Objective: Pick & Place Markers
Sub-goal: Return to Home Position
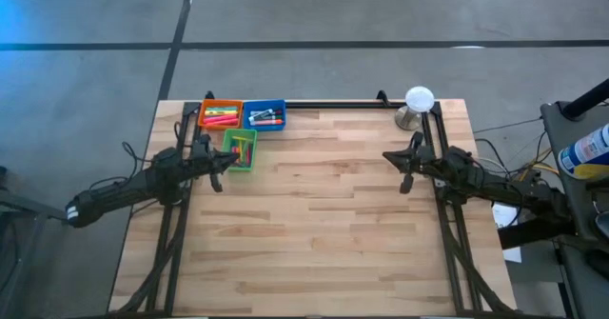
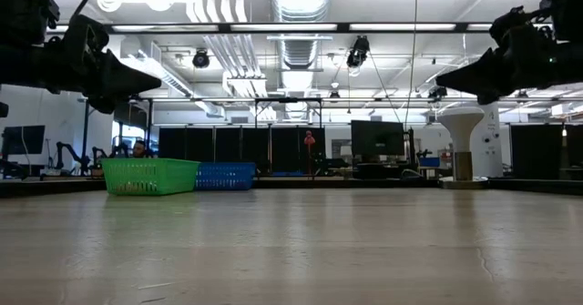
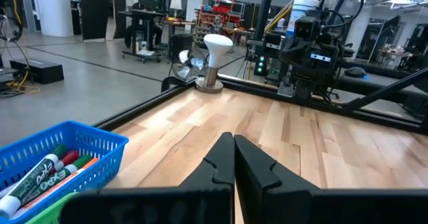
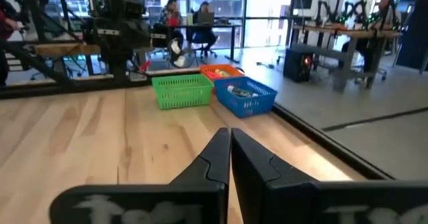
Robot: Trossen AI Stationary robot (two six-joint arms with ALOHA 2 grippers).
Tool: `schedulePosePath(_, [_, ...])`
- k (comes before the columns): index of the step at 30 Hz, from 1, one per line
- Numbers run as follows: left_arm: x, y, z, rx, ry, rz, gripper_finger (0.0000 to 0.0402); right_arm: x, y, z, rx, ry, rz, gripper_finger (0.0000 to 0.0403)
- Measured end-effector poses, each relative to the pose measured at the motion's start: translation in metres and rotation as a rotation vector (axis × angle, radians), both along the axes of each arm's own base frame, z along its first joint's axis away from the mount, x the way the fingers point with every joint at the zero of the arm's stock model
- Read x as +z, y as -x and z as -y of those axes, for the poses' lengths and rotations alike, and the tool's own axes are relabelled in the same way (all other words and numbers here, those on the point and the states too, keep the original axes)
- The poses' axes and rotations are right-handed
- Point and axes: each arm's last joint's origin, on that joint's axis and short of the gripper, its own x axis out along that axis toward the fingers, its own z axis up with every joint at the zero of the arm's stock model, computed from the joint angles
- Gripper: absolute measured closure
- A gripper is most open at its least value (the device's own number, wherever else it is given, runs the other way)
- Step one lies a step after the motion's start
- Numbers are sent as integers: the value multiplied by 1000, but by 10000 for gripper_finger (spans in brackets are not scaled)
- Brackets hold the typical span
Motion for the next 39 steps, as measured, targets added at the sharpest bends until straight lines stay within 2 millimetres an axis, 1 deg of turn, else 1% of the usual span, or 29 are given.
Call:
schedulePosePath(7, [1,0,0,1,-2,6,399,7,0,0,0,53,58,394])
schedulePosePath(12, [2,0,0,4,-4,12,399,5,0,0,1,85,23,394])
schedulePosePath(25, [2,0,0,5,-5,15,399,-13,1,0,3,-18,-135,394])
schedulePosePath(39, [2,0,0,4,-6,16,399,-13,1,0,4,-19,-137,394])
